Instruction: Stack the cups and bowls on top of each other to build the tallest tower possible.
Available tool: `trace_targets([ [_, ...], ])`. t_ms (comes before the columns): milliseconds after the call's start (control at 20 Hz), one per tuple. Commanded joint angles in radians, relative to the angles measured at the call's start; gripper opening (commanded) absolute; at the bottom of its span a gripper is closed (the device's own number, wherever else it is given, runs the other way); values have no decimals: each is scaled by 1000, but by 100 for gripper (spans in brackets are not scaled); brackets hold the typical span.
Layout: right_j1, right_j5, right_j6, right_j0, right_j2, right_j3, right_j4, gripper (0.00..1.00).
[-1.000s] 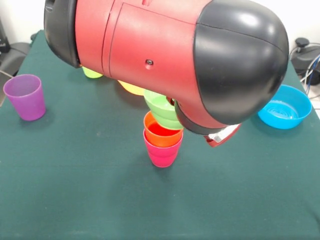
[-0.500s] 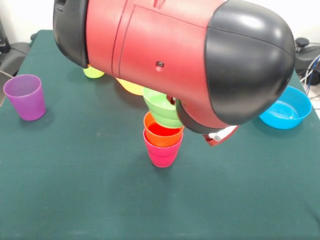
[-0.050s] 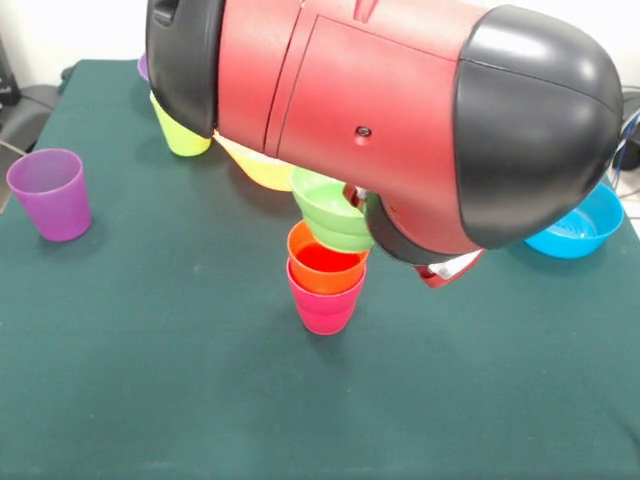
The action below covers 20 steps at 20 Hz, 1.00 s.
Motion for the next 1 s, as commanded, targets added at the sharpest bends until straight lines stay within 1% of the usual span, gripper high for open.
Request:
trace_targets([
  [50,11,-96,-238,10,57,-5,-64,0],
  [250,15,-109,-246,2,45,-11,-50,0],
  [500,19,-123,-277,-24,-10,-23,3,0],
  [750,20,-133,-327,-54,-95,-33,78,0],
  [950,16,-136,-370,-81,-192,-35,167,0],
  [1000,15,-134,-375,-84,-207,-35,180,0],
])
